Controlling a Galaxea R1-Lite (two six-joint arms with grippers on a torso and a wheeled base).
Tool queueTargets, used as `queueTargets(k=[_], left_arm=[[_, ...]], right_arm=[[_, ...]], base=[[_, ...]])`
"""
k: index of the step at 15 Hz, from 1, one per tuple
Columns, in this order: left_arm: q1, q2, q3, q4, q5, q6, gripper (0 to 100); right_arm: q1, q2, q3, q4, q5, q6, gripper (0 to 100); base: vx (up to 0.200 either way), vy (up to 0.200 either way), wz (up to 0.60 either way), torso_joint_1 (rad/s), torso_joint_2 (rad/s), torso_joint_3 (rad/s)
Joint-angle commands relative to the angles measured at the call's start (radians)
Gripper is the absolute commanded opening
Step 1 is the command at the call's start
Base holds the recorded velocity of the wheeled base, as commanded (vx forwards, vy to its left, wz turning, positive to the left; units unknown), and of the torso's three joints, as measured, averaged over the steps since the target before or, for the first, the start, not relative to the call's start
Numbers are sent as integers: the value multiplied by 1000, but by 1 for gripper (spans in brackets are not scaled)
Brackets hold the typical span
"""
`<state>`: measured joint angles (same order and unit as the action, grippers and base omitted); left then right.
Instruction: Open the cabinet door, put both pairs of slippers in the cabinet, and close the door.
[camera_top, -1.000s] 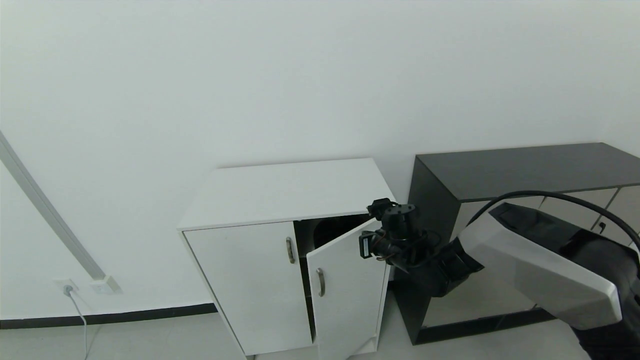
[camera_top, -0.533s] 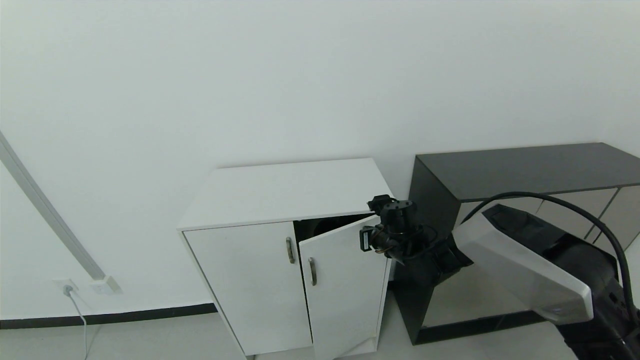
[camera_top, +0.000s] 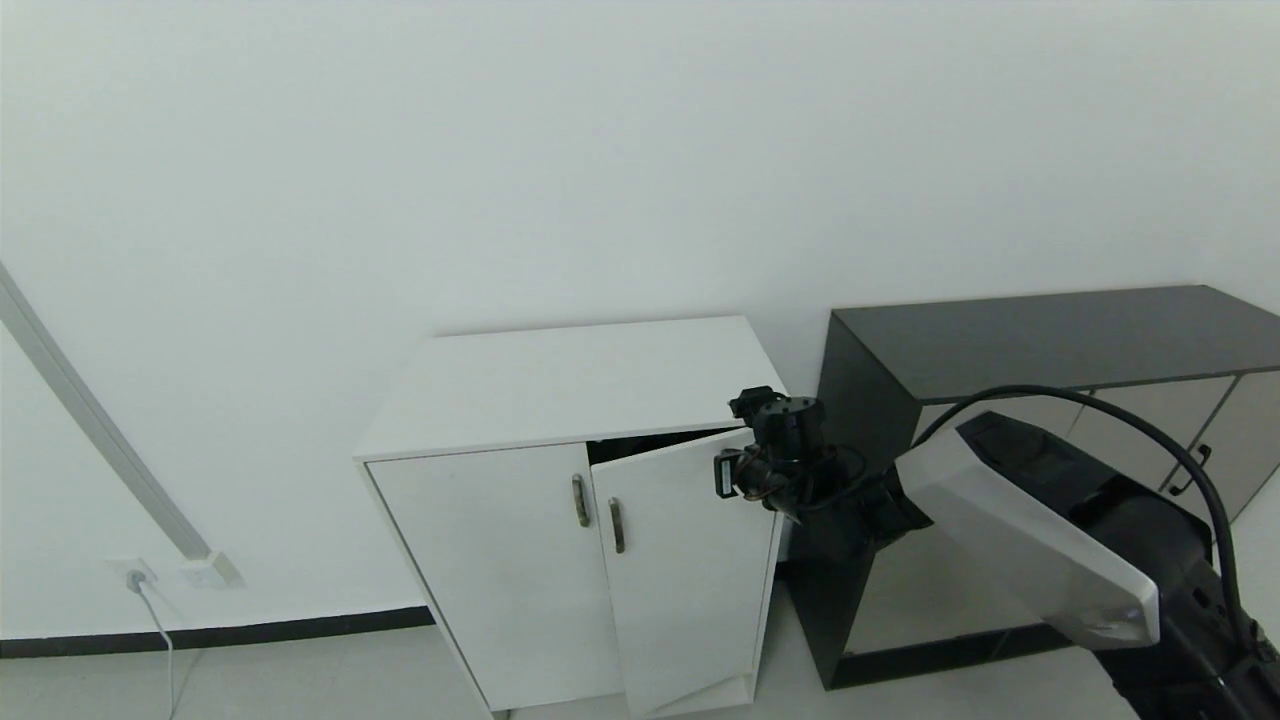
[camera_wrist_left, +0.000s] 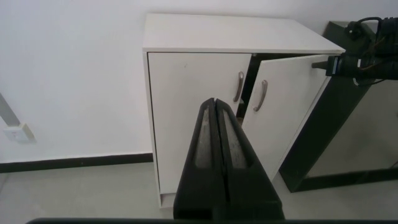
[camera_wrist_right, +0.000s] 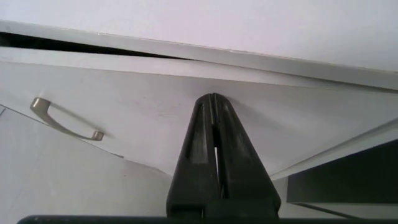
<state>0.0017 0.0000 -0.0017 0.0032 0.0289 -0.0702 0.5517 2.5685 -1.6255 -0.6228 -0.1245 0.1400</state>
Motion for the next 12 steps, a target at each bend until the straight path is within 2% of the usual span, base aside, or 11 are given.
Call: queueTargets(k=[1,12], left_arm=[[0,0,0,0,0,0,0],[0,0,0,0,0,0,0]], right_arm=[[2,2,-22,9,-1,0,0],[11,56,-148,74,-7,-2,0]], base=[[0,0,0,0,0,0],[0,0,0,0,0,0]])
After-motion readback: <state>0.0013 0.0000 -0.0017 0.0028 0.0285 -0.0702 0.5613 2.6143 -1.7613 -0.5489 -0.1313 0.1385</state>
